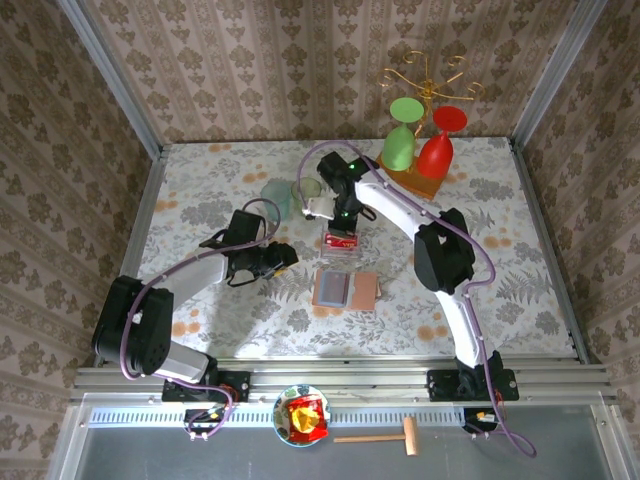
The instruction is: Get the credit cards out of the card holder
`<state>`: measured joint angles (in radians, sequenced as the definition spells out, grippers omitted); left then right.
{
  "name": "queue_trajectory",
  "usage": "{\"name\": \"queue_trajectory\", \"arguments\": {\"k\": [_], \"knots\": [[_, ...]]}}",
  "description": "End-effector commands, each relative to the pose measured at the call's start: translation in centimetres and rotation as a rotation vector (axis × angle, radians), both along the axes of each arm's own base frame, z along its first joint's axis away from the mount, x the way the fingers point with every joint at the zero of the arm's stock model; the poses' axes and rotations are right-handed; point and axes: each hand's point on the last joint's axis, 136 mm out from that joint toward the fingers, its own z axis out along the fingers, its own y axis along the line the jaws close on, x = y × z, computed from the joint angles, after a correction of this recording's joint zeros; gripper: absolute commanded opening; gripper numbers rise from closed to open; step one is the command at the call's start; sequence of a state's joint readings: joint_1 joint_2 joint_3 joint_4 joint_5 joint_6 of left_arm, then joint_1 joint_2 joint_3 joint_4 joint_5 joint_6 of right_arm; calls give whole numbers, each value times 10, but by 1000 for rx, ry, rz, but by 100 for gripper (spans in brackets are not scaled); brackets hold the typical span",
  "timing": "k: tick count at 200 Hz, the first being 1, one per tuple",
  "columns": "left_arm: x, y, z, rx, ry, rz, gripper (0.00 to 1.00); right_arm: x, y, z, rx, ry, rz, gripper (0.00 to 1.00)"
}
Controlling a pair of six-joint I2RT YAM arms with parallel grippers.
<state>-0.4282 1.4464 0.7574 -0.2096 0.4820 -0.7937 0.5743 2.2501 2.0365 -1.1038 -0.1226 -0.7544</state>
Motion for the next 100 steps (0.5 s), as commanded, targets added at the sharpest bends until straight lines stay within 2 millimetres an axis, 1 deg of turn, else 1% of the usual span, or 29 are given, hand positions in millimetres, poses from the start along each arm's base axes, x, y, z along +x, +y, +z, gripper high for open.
{"name": "queue_trajectory", "arguments": {"k": [1, 46, 100], "knots": [[-1, -1, 2, -29, 6, 6, 41, 6, 0, 12, -3, -76, -30, 0], [-2, -1, 1, -33, 10, 6, 41, 6, 0, 12, -5, -103, -41, 0], [-1, -3, 2, -39, 8, 3, 41, 9, 2, 25, 34, -136, -45, 0]]}}
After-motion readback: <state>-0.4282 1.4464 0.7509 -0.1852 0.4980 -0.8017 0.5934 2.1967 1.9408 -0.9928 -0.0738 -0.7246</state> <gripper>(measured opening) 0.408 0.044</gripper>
